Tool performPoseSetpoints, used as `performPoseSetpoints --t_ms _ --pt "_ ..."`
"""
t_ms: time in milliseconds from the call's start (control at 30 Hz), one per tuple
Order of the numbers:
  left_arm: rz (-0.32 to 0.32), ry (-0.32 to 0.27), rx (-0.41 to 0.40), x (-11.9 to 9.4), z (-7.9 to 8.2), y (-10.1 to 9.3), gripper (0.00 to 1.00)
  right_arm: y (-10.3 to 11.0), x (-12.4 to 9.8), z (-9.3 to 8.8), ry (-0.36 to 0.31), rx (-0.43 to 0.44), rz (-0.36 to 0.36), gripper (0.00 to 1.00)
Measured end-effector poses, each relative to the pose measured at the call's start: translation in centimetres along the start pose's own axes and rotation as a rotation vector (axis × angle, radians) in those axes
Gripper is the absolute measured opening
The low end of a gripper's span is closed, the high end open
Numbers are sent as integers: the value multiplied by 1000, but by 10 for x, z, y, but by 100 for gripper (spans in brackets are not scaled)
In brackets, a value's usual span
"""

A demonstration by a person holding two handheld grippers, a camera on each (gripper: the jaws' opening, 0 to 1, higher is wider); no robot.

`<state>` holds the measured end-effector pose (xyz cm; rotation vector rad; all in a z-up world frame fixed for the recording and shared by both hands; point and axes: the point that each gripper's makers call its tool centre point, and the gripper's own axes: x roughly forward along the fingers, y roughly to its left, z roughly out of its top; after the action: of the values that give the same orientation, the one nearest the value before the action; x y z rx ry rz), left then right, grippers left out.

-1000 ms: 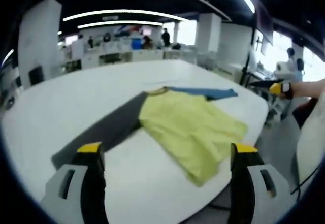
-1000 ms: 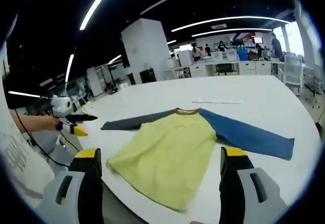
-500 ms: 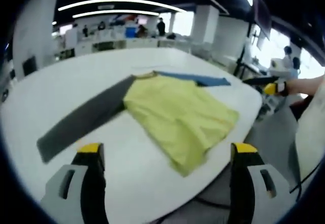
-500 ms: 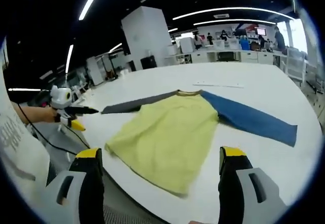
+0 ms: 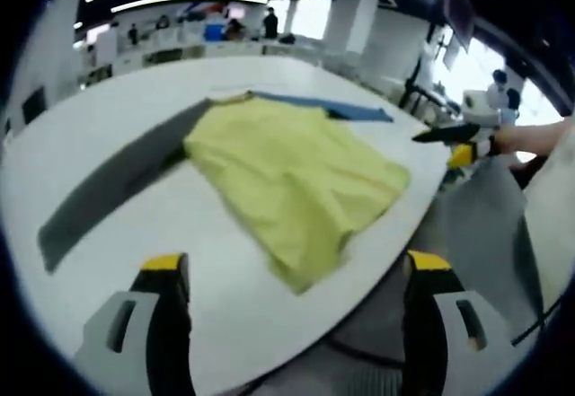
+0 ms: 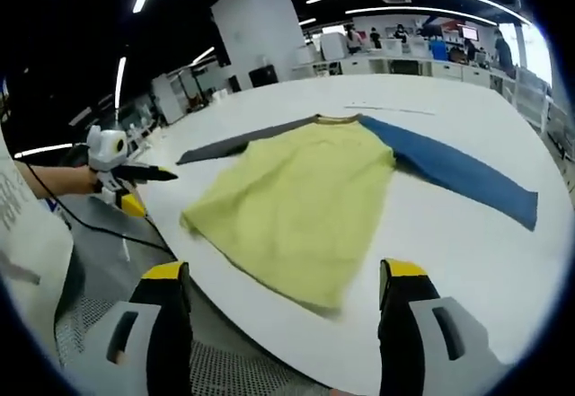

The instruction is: Fold the garment on the visible template until the final outline fits inside the template.

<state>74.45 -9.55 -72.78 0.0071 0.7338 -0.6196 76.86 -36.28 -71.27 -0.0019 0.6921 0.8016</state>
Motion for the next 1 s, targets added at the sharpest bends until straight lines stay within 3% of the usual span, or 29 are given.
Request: performPoseSetpoints --t_ms 267,533,667,800,1000 --pt "7 31 -27 6 -8 2 86 -13 11 -19 79 126 -38 73" --pt "-7 71 -53 14 -13 -3 71 -23 20 -27 100 192 -65 56" --pt "-46 118 -48 20 -16 -11 62 -27 23 -31 115 213 -77 54" --pt "-56 141 -61 25 -19 -11 60 -31 27 -38 137 233 -75 52" --pt "-76 131 -115 30 -17 -14 55 -32 28 -43 144 265 -85 49"
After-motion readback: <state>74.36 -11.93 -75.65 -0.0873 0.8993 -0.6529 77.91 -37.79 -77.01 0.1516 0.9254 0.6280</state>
